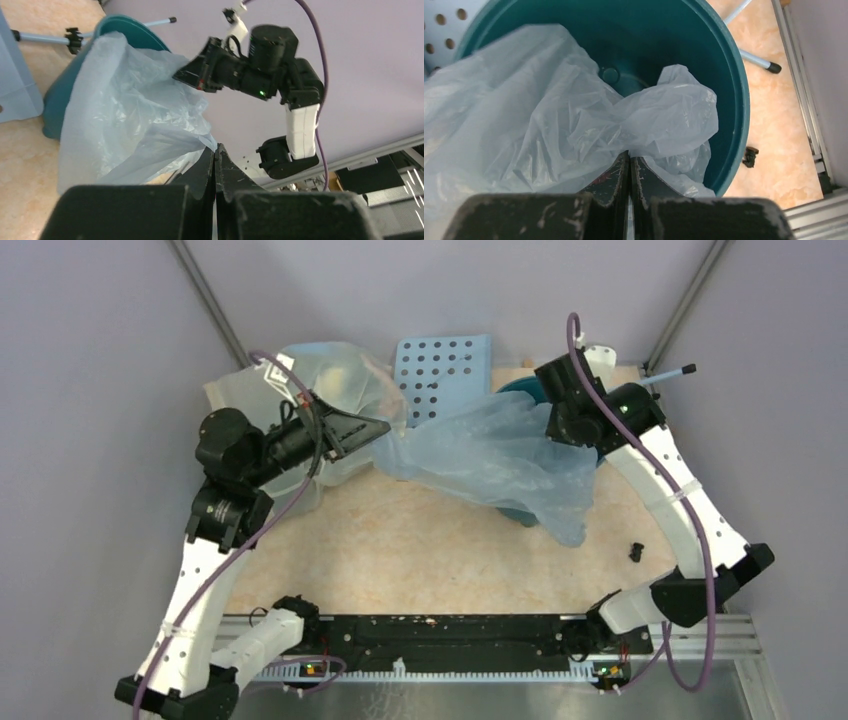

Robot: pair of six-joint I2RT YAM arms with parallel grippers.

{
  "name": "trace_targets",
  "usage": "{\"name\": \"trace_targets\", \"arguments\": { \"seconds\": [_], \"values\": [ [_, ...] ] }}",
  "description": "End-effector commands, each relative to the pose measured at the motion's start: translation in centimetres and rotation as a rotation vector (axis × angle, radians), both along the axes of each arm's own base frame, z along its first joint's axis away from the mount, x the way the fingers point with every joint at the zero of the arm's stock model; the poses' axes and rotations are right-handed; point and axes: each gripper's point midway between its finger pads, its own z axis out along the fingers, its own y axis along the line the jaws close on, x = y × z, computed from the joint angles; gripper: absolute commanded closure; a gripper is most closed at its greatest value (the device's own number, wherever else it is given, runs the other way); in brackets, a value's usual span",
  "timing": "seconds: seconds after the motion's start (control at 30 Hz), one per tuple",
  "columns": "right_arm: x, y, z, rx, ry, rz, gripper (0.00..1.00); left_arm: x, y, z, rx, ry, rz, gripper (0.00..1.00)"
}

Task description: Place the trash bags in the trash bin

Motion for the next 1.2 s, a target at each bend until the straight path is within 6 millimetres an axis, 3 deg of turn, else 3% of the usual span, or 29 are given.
{"name": "trace_targets", "arguments": {
  "seconds": [0.0,0.13,0.3,0.37,0.47,0.57,0.83,0.93,1.03,1.17],
  "values": [
    [2.1,-0.7,-2.0,-0.005,0.053,-0.012,1.0,0.6,-3.3,1.4,-0.037,-0.057,-0.037,1.0],
    [2.3,-3.1,-4.4,-0.034,0.095,-0.104,1.0,0.1,-7.1,1.4,-0.026,-0.058,-0.113,1.0],
    [2.5,-3.8,-5.8,-0.003,0.114,-0.081,0.93,-0.8,-10.8,2.1,-0.018,-0.096,-0.176,1.0],
    [2.5,-3.0,-4.3,0.026,0.091,-0.009,0.87,-1.0,-11.7,2.7,-0.016,-0.113,-0.19,1.0],
    [1.9,-2.8,-1.0,0.061,-0.007,0.054,0.6,-0.7,-12.3,3.2,-0.028,-0.121,-0.184,1.0],
    [1.3,-2.4,1.6,0.086,-0.076,0.122,0.46,-0.2,-12.8,4.1,-0.041,-0.129,-0.178,1.0],
    [-0.3,2.7,7.7,0.227,-0.251,0.489,0.32,0.6,-15.4,6.5,-0.054,-0.174,-0.202,1.0],
    [0.1,3.4,7.3,0.234,-0.252,0.519,0.37,0.9,-15.2,7.7,-0.056,-0.209,-0.18,1.0],
    [1.0,4.3,6.6,0.266,-0.188,0.511,0.33,1.1,-15.2,8.6,-0.076,-0.225,-0.164,1.0],
    [-0.1,5.4,9.0,0.289,-0.295,0.628,0.25,2.0,-16.5,8.6,-0.085,-0.204,-0.188,1.0]
  ]
}}
